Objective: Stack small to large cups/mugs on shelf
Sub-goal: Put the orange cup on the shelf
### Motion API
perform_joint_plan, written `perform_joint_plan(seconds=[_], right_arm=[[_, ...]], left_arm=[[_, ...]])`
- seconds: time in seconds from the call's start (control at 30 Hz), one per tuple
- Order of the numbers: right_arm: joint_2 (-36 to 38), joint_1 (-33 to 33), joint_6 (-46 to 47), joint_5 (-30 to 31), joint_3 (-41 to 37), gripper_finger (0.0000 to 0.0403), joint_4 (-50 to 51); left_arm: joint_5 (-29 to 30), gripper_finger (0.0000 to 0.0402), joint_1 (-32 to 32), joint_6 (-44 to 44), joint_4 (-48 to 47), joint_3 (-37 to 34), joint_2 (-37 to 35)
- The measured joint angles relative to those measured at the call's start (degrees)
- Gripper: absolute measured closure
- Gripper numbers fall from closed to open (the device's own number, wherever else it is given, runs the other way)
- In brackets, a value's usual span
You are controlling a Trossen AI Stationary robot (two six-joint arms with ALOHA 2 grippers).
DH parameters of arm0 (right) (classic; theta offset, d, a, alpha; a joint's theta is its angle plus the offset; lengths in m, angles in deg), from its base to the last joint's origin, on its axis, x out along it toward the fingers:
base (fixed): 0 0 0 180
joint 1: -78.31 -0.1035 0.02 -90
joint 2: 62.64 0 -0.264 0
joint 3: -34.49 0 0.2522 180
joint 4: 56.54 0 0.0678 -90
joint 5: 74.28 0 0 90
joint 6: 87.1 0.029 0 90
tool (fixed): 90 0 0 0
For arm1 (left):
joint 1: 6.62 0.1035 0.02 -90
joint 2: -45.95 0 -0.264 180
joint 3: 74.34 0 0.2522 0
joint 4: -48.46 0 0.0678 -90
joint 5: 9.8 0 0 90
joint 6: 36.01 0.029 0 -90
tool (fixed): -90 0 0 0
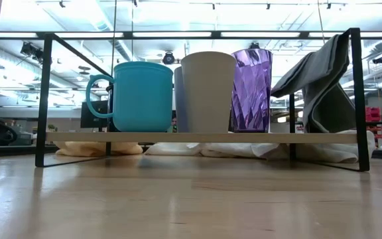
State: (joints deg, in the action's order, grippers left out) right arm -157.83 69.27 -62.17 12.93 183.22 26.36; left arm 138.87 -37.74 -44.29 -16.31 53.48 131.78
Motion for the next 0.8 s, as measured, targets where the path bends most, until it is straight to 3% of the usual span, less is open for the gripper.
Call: perform_joint_plan(seconds=[0.37,0.8], right_arm=[[-10.0,-7.5,-2.0,-0.2,0.0,0.0195,-10.9],[-18.0,-8.9,-0.9,-3.7,0.0,0.0195,-25.8]], left_arm=[[4.0,0.0270,0.0,-8.4,-15.4,0.0,-7.2],[12.0,0.0272,-5.7,-9.0,-16.2,0.0,-15.2]])
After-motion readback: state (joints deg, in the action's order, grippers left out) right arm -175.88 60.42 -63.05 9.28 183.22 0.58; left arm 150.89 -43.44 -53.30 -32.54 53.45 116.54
